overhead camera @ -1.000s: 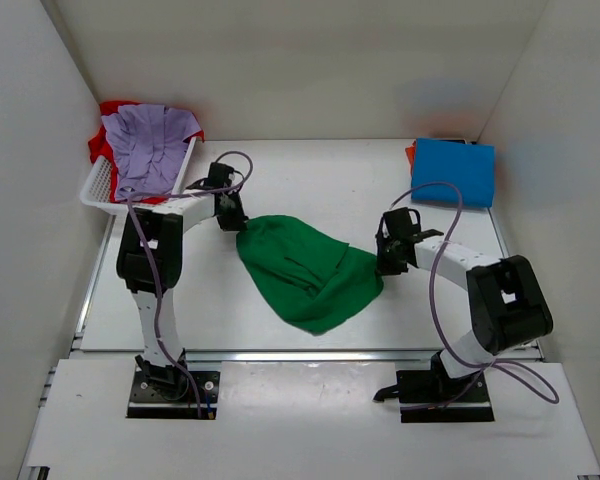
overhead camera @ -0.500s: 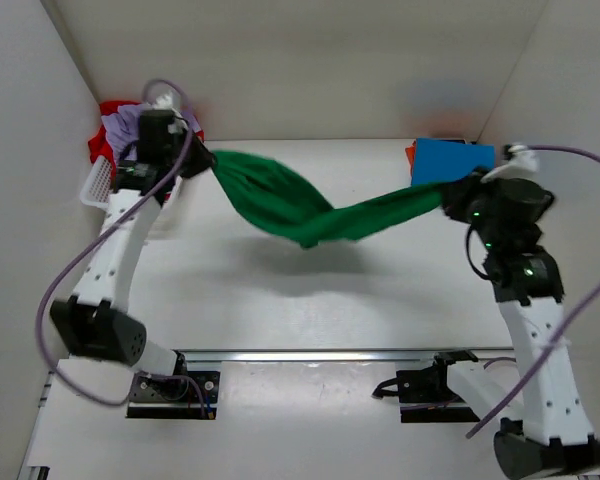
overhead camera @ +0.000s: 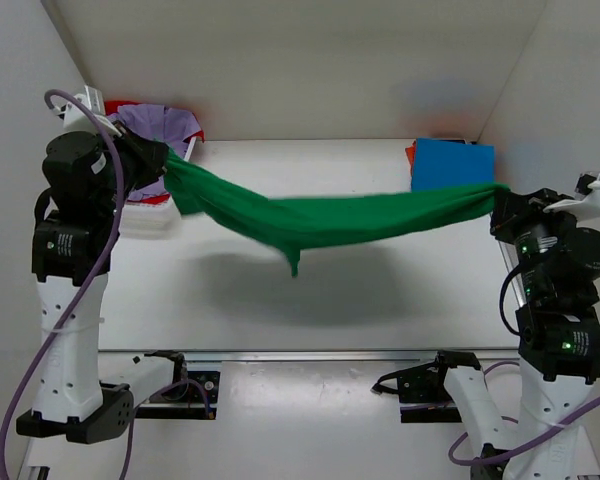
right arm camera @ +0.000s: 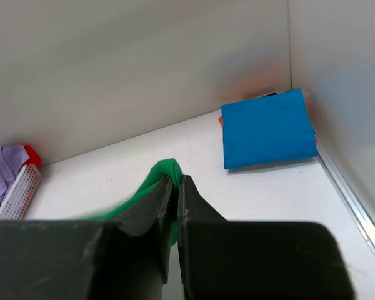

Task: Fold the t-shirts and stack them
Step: Flatten out the tshirt

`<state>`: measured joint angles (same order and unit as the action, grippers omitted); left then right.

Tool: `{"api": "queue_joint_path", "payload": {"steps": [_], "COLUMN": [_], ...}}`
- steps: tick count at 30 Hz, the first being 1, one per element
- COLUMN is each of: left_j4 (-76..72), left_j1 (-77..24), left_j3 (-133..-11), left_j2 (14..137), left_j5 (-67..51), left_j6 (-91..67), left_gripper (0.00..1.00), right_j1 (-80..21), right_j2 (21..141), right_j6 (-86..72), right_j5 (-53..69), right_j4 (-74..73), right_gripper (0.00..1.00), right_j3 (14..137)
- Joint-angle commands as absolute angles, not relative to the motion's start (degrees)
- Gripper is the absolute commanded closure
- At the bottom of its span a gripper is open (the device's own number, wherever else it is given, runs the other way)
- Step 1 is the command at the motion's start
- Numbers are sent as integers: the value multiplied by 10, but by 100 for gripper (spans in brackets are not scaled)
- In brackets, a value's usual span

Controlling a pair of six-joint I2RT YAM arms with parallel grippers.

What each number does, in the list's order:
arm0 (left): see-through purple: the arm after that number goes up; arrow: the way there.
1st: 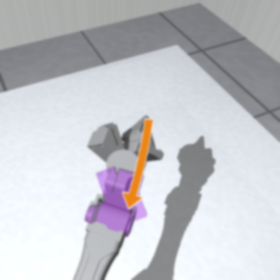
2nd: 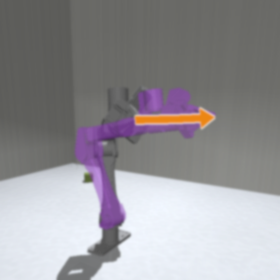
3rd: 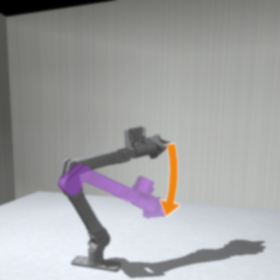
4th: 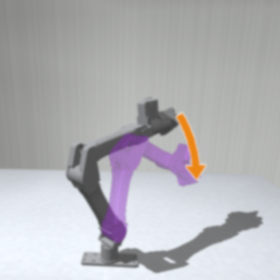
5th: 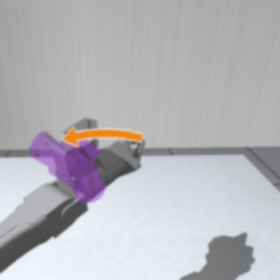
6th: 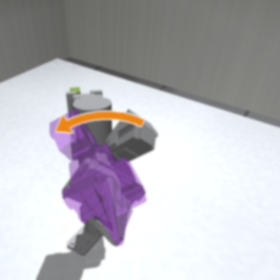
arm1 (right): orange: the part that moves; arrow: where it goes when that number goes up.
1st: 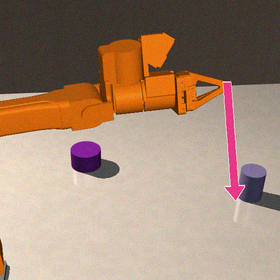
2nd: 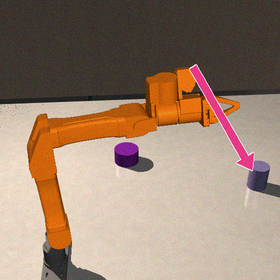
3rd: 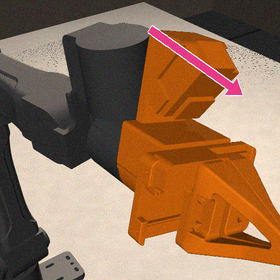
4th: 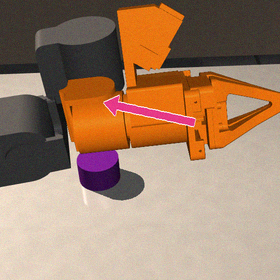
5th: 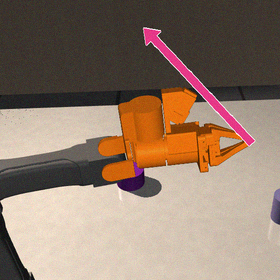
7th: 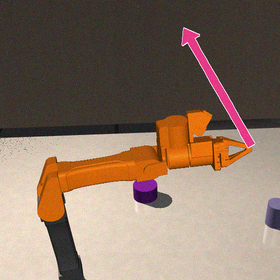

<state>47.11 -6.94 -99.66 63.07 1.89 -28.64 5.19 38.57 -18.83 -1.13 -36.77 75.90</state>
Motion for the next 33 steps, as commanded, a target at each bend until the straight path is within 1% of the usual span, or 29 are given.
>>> {"api": "queue_joint_path", "payload": {"steps": [1,7,11,13,16,17,18,20,21,22,23,24,26,30,32,33], "left_j4": [482,449,392,357,333,334,335,326,318,314,313,318,333,367,370,371], "left_j1": [-65,-62,-56,-41,-20,-18,-23,-31,-33,-34,-38,-35,-46,-69,-72,-67], "left_j3": [-966,-905,-798,-746,-730,-724,-714,-689,-663,-635,-621,-597,-572,-536,-520,-510], "left_j2": [635,667,721,762,836,857,865,852,833,811,800,779,760,748,752,752], "left_j5": [36,4,-9,-26,-68,-76,-83,-87,-84,-83,-77,-72,-58,-11,-1,-1], "left_j6": [-275,-268,-261,-261,-268,-270,-272,-272,-272,-276,-276,-270,-266,-254,-250,-249], "left_gripper": [100,100,100,81,66,58,52,42,32,26,23,22,21,18,15,11], "right_j1": [54,48,60,58,54,54,54,42,37,24,24,19,6,-54,-88,-115], "right_j2": [385,444,475,512,579,628,679,720,727,722,719,710,692,679,657,643], "right_j6": [-174,-174,-181,-176,-160,-152,-137,-131,-130,-132,-129,-133,-133,-153,-177,-196], "right_j5": [-38,16,66,87,106,117,113,92,77,69,65,58,58,41,48,49], "right_j4": [-363,-345,-309,-286,-252,-264,-278,-296,-299,-295,-296,-304,-328,-402,-422,-425], "right_gripper": [100,100,100,100,100,100,100,74,61,56,48,44,40,39,38,37], "right_j3": [778,724,662,622,606,616,635,655,653,643,635,618,586,527,480,458]}}
